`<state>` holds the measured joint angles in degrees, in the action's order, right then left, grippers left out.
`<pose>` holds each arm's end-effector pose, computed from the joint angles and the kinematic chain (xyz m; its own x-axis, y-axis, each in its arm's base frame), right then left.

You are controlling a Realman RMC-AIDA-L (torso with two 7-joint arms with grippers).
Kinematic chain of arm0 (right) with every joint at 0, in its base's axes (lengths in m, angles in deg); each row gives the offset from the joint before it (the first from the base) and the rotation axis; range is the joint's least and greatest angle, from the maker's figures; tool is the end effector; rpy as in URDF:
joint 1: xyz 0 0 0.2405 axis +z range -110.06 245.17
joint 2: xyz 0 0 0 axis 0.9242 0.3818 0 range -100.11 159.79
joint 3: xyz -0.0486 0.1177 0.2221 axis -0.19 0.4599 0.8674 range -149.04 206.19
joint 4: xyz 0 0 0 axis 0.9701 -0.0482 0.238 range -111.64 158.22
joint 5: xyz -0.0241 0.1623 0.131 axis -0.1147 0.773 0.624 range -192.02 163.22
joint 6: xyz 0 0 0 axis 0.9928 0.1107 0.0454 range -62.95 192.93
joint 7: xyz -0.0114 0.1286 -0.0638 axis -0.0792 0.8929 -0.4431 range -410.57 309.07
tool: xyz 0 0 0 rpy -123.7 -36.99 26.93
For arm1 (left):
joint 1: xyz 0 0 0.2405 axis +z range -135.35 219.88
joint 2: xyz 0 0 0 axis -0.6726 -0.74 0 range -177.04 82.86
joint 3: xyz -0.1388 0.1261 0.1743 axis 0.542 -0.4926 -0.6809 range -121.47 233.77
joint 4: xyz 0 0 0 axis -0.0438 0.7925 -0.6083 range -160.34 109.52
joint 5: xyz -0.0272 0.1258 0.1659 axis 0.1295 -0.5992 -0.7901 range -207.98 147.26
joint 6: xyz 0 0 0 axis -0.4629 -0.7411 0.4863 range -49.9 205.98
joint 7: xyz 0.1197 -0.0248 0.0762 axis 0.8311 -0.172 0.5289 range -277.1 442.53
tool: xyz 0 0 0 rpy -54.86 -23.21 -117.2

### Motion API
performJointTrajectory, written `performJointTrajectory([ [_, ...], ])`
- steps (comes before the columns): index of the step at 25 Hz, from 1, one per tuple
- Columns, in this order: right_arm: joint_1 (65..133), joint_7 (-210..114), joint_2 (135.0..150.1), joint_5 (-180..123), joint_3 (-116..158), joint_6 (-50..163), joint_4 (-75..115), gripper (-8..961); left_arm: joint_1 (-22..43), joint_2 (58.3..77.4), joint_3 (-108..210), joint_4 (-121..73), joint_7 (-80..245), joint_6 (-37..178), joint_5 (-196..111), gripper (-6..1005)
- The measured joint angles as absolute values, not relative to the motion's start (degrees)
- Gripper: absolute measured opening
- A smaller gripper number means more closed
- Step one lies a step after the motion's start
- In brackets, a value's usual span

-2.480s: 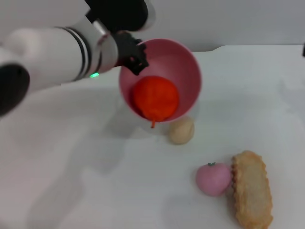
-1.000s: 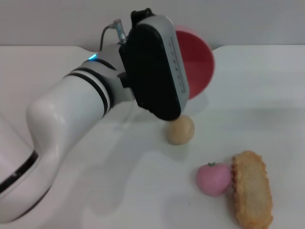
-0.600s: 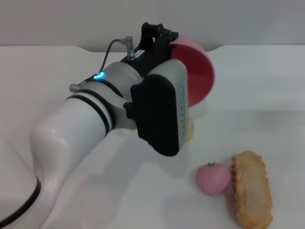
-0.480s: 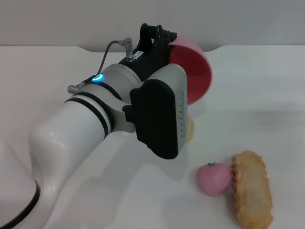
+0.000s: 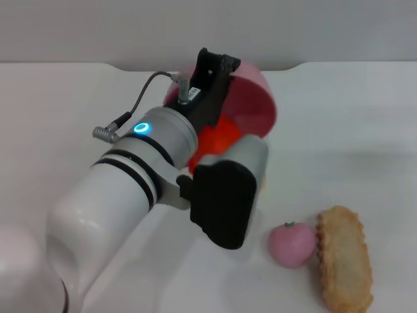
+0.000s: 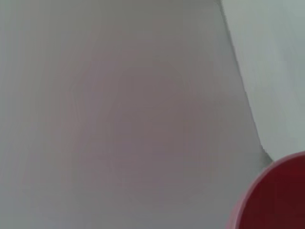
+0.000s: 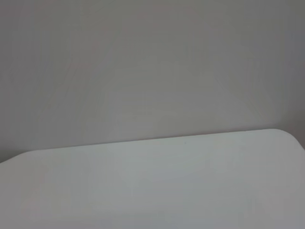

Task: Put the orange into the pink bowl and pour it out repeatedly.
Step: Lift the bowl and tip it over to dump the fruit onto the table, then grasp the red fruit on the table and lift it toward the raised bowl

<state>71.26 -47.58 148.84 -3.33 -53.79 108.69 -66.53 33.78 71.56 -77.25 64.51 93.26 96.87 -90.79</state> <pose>0.3002 0.3336 0.0884 0.5128 -0.6285 -0.5848 -0.6761 0.1242 -0.7263 -0.1025 0.2977 -0.0765 0.6163 -0.4836 -0.6215 -0.7612 -0.1632 -0.6277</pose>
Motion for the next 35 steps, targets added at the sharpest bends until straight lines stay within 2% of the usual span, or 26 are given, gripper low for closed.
performJointTrajectory([
  [8, 71.4, -47.7, 148.85, -3.3, -53.9, 108.8, -66.5, 626, 32.5, 71.61, -79.8, 62.7, 82.3, 101.7, -102.8, 42],
  [14, 71.5, -47.8, 148.85, -3.2, -54.7, 108.9, -66.8, 626, 27.9, 71.72, -79.6, 64.1, 64.7, 113.0, -101.1, 42],
  [21, 73.0, -48.0, 148.81, -3.2, -58.0, 108.9, -67.8, 627, 23.0, 71.34, -72.4, 73.3, 62.4, 127.6, -75.9, 42],
  [22, 73.3, -48.0, 148.81, -3.2, -59.1, 108.9, -68.2, 627, 22.2, 71.34, -66.9, 76.6, 66.3, 131.8, -63.7, 42],
  [29, 75.6, -48.0, 148.66, 1.9, -66.2, 107.6, -70.1, 627, 17.0, 71.05, -48.6, 77.6, 74.1, 152.2, -35.3, 42],
  [35, 81.1, -48.6, 148.68, 6.4, -73.8, 105.4, -67.6, 627, 18.9, 70.94, -40.0, 77.8, 76.3, 157.3, -30.8, 42],
])
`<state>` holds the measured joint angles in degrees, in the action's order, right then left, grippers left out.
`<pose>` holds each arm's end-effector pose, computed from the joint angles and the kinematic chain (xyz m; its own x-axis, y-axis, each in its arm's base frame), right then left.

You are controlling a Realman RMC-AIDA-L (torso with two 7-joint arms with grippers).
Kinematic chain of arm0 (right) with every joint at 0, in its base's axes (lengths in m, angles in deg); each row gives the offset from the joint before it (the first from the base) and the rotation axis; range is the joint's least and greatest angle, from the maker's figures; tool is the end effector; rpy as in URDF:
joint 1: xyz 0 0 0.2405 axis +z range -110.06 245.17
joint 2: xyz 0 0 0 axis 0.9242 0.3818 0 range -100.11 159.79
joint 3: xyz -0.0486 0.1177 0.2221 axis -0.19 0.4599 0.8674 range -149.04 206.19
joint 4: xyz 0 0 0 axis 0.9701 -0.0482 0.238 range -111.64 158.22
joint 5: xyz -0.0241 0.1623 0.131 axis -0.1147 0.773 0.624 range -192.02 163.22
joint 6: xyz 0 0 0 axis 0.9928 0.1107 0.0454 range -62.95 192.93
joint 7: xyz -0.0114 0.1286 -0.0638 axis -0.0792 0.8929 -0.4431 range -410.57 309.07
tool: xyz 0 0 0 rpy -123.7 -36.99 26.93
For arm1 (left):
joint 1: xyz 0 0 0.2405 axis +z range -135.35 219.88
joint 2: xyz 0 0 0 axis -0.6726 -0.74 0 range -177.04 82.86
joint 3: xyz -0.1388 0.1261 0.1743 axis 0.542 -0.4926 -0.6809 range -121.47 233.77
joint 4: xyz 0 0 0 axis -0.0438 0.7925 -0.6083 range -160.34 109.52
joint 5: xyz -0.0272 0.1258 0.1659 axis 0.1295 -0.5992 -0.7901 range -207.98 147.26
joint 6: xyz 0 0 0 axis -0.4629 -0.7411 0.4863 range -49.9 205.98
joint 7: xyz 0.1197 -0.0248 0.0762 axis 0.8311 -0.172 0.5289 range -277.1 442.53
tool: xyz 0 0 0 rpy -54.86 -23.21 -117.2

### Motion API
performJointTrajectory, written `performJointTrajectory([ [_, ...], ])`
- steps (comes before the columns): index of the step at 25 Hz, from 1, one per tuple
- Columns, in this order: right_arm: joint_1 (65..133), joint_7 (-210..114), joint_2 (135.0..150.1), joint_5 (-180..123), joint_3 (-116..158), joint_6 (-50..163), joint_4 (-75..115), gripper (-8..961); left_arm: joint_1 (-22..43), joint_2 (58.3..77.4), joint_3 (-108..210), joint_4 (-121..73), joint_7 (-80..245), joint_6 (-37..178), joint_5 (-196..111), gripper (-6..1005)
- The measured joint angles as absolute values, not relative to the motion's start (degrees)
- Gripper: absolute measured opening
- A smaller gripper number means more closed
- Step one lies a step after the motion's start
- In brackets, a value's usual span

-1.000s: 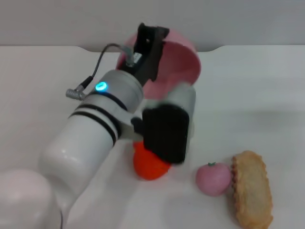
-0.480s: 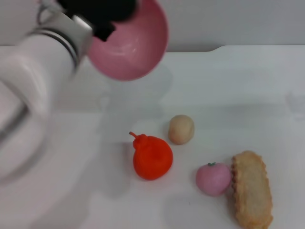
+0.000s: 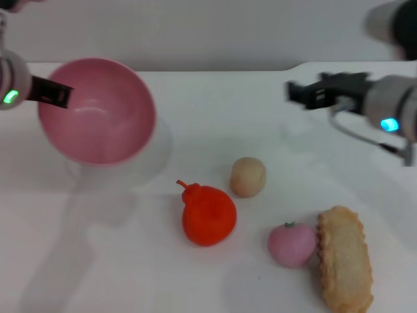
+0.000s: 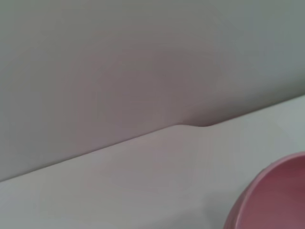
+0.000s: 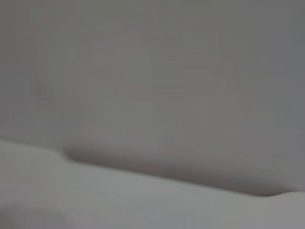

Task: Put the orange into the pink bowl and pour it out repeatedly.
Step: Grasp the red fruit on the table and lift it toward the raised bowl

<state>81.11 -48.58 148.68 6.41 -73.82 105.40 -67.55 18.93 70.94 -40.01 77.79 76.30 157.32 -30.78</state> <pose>0.1690 0.3558 -0.0116 0.6877 -0.5422 -0.4828 -0.7085 -0.3559 -0.6094 -0.1601 0.3538 0.0569 0.6844 0.7010 0.2005 0.4607 -0.2026 -0.8641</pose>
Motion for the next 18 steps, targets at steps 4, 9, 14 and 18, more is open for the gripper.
performJointTrajectory([
  [4, 86.7, -49.1, 148.64, 13.1, -81.2, 102.2, -61.0, 627, 20.1, 70.88, -36.7, 80.1, 77.8, 158.4, -31.4, 42],
  [9, 89.5, -50.0, 148.75, 17.4, -86.0, 99.5, -57.2, 627, 19.3, 70.75, -36.3, 80.7, 79.9, 158.5, -32.1, 42],
  [14, 90.7, -50.0, 148.81, 21.2, -90.5, 97.1, -55.4, 627, 18.6, 70.71, -36.2, 80.6, 80.7, 158.5, -33.5, 42],
  [18, 90.8, -50.0, 148.86, 22.9, -92.1, 96.9, -54.5, 627, 17.5, 70.76, -36.2, 80.4, 81.7, 158.2, -33.8, 42],
])
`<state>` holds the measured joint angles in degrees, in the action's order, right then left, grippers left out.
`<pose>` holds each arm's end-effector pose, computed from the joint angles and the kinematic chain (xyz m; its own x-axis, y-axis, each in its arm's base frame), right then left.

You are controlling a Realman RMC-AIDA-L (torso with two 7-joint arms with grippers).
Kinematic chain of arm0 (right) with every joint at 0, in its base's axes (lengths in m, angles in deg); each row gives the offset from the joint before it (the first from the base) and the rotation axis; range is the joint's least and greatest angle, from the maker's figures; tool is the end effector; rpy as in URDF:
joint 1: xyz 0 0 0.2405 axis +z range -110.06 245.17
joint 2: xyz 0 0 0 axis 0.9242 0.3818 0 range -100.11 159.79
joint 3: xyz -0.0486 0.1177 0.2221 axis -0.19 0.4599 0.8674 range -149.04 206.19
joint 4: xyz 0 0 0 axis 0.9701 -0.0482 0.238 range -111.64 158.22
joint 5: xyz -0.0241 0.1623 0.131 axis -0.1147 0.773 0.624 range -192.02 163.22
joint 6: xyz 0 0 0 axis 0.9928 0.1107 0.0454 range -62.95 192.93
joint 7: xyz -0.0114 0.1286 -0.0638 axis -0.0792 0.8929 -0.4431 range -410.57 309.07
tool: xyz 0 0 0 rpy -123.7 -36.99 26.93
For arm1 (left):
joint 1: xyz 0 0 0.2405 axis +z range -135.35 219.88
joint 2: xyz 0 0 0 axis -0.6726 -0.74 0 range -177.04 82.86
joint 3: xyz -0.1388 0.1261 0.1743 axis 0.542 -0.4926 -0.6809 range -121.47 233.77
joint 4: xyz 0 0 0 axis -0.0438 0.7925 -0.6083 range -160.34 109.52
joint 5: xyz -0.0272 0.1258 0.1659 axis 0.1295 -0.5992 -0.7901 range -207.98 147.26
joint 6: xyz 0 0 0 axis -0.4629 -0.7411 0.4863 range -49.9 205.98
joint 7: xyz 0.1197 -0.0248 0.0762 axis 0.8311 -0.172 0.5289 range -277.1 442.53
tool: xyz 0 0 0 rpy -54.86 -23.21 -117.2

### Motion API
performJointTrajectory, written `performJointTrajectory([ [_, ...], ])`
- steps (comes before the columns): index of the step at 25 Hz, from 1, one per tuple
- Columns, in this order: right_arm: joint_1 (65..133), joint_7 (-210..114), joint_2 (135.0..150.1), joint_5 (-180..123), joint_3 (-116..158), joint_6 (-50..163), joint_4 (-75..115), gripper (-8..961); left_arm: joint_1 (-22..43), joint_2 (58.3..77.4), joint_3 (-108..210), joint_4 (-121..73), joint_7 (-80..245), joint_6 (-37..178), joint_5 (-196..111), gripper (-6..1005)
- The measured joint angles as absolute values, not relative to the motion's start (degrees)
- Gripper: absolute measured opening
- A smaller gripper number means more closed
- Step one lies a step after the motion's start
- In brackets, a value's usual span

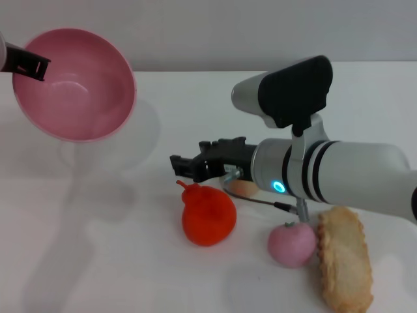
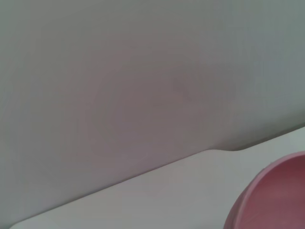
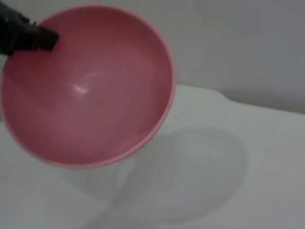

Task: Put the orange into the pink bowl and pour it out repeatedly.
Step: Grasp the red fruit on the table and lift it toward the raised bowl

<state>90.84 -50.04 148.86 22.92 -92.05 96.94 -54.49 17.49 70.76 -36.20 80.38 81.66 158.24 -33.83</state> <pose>0.1244 0.3200 -0.1203 0.7118 -0.6013 -0.3631 -0.7024 -0.6120 -0.3635 -0.1521 0.3613 0.0850 0.7373 0.6521 0.1765 0.3799 -0.1841 -0.9065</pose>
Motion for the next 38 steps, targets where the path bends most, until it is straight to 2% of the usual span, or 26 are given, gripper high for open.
performJointTrajectory([
  [12, 93.4, -50.0, 149.07, 27.9, -95.3, 96.3, -48.8, 626, 16.8, 70.86, -36.6, 80.5, 83.1, 158.5, -34.2, 42],
  [25, 97.4, -50.8, 149.11, 33.8, -96.9, 95.9, -41.1, 553, 16.4, 70.86, -36.7, 80.7, 83.4, 158.6, -34.2, 43],
  [34, 97.0, -55.0, 148.94, 33.4, -96.8, 95.8, -42.5, 502, 16.4, 70.86, -36.7, 80.7, 83.6, 158.5, -34.2, 43],
  [36, 96.9, -55.3, 148.80, 33.3, -96.7, 96.0, -43.3, 266, 16.4, 70.86, -36.8, 80.6, 83.7, 158.3, -34.1, 43],
  [38, 96.5, -55.4, 148.52, 33.1, -96.3, 96.3, -44.8, 239, 16.4, 70.86, -36.8, 80.6, 83.7, 158.2, -33.8, 43],
])
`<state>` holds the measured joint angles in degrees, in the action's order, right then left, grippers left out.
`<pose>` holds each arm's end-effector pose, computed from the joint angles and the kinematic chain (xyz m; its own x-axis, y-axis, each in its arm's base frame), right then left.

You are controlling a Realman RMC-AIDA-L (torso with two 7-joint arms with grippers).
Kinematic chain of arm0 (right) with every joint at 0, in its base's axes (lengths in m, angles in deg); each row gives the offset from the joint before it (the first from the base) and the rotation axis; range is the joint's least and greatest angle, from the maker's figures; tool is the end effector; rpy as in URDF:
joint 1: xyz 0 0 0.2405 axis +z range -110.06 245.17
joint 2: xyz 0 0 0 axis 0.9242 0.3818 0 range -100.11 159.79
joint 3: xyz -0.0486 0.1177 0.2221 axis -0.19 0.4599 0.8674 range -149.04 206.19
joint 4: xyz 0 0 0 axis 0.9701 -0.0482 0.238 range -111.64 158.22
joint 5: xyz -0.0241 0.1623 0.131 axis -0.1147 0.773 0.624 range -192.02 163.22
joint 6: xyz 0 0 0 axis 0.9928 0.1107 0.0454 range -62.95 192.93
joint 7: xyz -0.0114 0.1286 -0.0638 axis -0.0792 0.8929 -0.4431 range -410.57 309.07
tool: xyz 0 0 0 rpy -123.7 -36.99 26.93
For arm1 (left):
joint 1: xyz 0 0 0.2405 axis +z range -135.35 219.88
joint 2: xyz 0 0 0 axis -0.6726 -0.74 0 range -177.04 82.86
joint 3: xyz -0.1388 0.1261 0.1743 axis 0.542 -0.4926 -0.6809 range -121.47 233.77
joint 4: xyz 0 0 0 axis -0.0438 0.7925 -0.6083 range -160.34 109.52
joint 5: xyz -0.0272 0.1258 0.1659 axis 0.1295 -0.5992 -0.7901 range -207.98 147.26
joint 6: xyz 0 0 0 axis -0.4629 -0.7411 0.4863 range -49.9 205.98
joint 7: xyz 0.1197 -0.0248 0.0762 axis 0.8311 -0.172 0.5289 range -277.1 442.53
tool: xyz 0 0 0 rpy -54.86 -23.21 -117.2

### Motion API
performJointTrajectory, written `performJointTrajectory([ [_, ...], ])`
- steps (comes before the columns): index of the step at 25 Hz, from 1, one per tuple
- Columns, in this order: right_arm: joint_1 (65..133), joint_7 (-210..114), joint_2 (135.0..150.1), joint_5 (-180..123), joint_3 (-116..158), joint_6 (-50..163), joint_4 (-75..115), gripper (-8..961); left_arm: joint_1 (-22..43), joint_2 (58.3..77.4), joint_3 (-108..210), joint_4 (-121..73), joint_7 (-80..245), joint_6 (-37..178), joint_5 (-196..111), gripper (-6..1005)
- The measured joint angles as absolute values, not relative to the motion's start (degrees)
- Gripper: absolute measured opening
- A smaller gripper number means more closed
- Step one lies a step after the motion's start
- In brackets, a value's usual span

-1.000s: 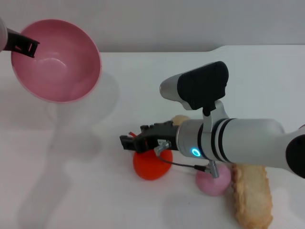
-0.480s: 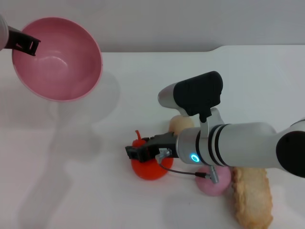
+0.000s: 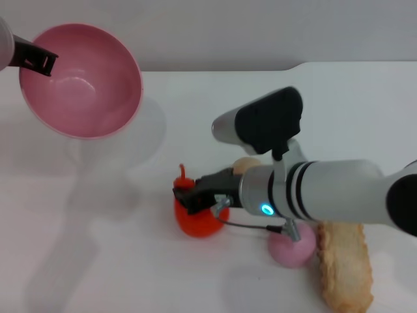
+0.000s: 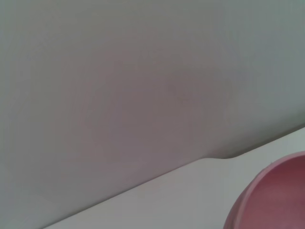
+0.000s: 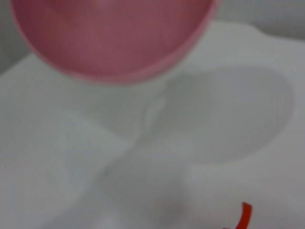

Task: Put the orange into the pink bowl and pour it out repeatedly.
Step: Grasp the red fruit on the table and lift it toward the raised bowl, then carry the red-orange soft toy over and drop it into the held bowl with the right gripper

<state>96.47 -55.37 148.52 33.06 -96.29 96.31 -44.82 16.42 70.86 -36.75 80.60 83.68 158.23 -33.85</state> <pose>0.1395 0.3129 -0.1497 0.7220 -0.6480 -0.2426 -0.6903 -0.6505 -0.3168 -0.1431 0.3633 0.0828 0.7674 0.6259 0.1392 0.3467 -0.2223 -0.9113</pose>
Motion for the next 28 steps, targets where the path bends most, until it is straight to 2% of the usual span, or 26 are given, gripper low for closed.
performJointTrajectory([
  [4, 91.9, -55.4, 148.32, 27.1, -92.1, 100.6, -53.3, 185, 16.4, 70.86, -36.8, 80.3, 83.8, 158.2, -33.8, 43],
  [9, 83.8, -55.4, 148.86, 17.9, -85.4, 109.5, -69.7, 135, 16.7, 70.91, -37.5, 80.3, 83.8, 158.1, -33.7, 43],
  [15, 77.9, -55.4, 149.16, 9.9, -79.1, 117.6, -85.0, 93, 16.9, 71.04, -39.9, 79.6, 83.8, 157.3, -31.6, 43],
  [21, 78.0, -55.4, 149.11, 8.1, -76.6, 120.9, -93.4, 72, 14.9, 71.11, -44.4, 76.7, 83.5, 154.1, -26.3, 43],
  [28, 80.9, -54.9, 148.85, 8.3, -79.0, 121.0, -94.1, 54, 11.6, 71.28, -48.0, 73.8, 82.8, 153.1, -24.6, 43],
])
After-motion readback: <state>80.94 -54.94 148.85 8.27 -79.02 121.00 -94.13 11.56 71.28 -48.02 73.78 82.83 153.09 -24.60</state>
